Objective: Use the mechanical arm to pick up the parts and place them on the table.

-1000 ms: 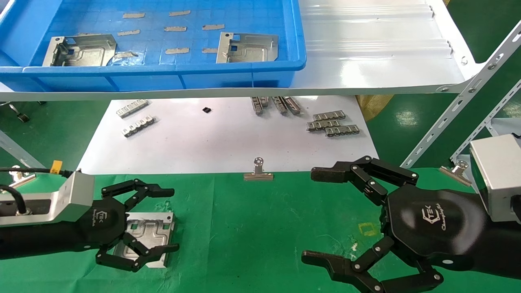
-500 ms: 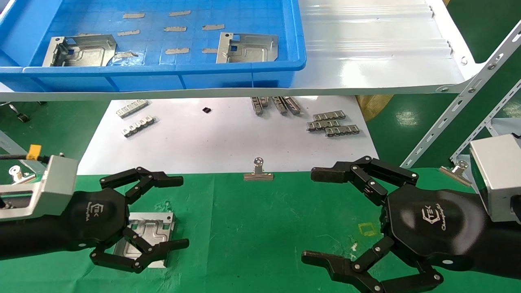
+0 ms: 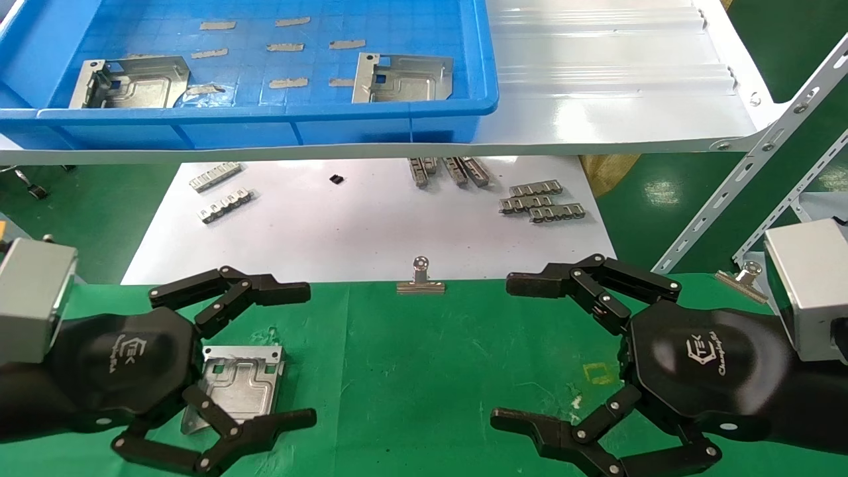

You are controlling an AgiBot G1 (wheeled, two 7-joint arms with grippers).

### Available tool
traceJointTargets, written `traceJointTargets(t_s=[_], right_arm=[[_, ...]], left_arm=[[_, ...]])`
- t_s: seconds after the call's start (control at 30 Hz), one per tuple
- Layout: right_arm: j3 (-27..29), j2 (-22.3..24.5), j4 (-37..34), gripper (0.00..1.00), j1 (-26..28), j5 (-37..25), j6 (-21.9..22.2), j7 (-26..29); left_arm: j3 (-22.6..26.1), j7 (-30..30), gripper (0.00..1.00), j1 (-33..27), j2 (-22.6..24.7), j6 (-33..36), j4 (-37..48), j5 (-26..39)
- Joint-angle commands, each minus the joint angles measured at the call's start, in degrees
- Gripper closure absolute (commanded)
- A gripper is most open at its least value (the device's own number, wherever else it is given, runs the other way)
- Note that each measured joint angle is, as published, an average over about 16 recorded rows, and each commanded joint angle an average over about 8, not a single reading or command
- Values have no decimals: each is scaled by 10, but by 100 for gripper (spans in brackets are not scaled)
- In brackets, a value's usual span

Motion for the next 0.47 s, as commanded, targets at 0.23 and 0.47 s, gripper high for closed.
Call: traceJointTargets(t_s=[0.23, 0.47], right_arm=[[0, 0, 0, 0, 0, 0, 0, 0], [0, 0, 0, 0, 0, 0, 0, 0]], left_arm=[[-36, -44, 0, 29, -10, -7, -62, -23], [-44, -49, 0, 35, -12, -9, -74, -28]])
